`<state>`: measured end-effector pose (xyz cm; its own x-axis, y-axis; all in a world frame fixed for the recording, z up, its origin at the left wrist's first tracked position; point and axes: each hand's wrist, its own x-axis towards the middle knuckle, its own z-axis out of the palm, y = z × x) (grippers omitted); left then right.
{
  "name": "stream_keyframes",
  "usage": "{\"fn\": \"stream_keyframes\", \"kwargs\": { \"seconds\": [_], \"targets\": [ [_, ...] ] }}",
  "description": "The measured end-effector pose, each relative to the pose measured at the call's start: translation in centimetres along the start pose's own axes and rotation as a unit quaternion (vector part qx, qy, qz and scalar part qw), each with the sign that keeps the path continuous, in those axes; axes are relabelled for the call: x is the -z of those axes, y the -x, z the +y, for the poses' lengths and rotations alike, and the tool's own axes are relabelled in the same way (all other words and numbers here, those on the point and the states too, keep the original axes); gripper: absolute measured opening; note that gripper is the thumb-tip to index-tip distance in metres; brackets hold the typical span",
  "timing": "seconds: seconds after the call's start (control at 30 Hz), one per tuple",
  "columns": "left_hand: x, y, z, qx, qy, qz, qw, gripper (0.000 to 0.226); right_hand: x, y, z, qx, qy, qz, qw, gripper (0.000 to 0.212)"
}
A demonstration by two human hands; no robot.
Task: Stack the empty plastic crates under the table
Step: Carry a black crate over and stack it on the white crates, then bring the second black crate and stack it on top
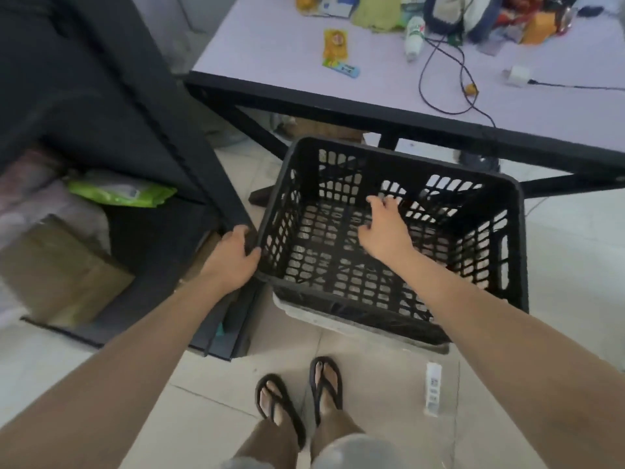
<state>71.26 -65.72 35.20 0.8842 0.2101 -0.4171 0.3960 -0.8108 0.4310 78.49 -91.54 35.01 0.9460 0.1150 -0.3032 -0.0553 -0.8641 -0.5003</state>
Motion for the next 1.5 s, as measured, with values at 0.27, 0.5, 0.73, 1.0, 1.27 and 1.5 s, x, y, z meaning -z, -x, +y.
{"fn": "stream_keyframes", "kwargs": {
  "seconds": [0.27,0.5,0.73,1.0,1.27,1.5],
  "targets": [
    [3.7,10.3,-12.4,0.053,-0.085,-0.003,0.995,0.051,-7.0,6.2,-15.7,0.195,0.086,-0.028,0.977,0.051],
    [4.0,26.7,-28.0,0.101,-0.121,0.019,0.987,0.049,-17.0,21.3,-25.6,0.258,0.114,0.001,0.959,0.046],
    [10.5,41.7,-47.7,0.224,-0.077,0.105,0.966,0.053,-28.5,34.8,-39.9,0.376,0.208,-0.084,0.899,0.056],
    [19.5,51.2,-67.9,0.351,-0.055,0.200,0.913,0.050,-42.4,39.0,-59.5,0.435,0.196,-0.117,0.871,0.061],
    [30.1,53.4,-89.1,0.448,-0.057,0.145,0.881,0.044,-57.9,38.6,-82.4,0.496,0.230,-0.175,0.819,0.062],
    [39.1,52.7,-103.1,0.486,-0.002,0.162,0.859,0.053,-67.9,37.9,-100.2,0.497,0.223,-0.198,0.815,0.063]
  ]
}}
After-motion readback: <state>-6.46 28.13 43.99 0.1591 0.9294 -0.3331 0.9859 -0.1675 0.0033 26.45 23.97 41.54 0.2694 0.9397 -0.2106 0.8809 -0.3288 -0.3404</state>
